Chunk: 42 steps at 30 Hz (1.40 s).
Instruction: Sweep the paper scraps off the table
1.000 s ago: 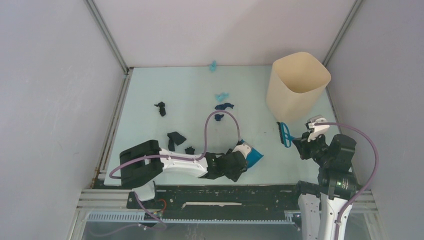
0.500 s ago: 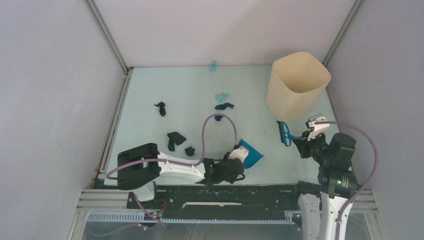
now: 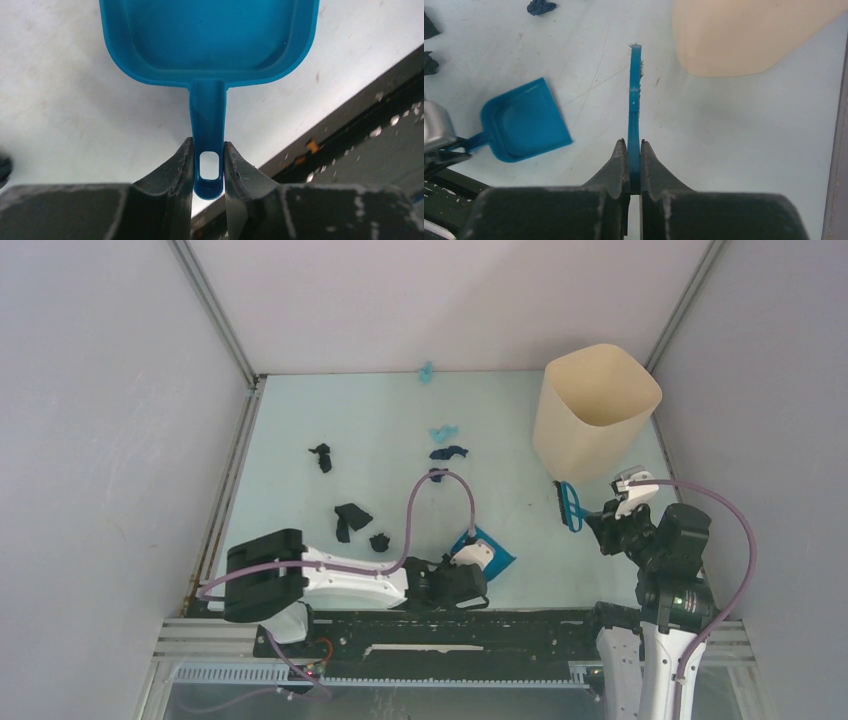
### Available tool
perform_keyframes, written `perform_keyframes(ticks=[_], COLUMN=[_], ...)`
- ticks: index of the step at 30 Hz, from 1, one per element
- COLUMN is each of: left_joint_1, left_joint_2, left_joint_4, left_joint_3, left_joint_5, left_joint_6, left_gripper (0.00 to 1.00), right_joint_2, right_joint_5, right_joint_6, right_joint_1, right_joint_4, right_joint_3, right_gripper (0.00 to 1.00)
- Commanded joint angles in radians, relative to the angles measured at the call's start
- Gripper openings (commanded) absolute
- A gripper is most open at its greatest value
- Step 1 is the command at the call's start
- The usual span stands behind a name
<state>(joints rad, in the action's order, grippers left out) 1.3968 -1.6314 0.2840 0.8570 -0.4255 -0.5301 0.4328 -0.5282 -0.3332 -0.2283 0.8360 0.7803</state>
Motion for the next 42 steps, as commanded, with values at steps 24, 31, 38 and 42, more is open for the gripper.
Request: perform_keyframes(ticks=[24, 31, 38, 42], left_joint_1=[-0.358, -0.367, -0.378, -0.379], left_joint_2=[0.828, 0.75, 0.68, 0.672], left_joint_4=[0.603, 0.511, 0.445, 0.431], left_joint_3=[-0.107, -0.135, -0.156, -0.163], left_joint_5=[0.046, 0.049, 0.121, 0.145], left_joint_6=[-0.092, 0.011, 0.065, 0.073], left_gripper=[0.02, 0.0, 0.0, 0.0], right_joint_2=[0.633, 1.041, 1.511, 1.729], right_joint_5=[0.337, 0.615, 0.606, 0.591], right_joint_6=[-0.067, -0.349, -0.621, -0.768], right_joint_1=[0.745, 0.841, 0.82, 0.808], right_joint_4=[-0.157, -0.431, -0.574, -0.661], right_joint_3=[0.452, 0.703, 1.052, 1.218], right_gripper=[0.0, 0.0, 0.0, 0.0])
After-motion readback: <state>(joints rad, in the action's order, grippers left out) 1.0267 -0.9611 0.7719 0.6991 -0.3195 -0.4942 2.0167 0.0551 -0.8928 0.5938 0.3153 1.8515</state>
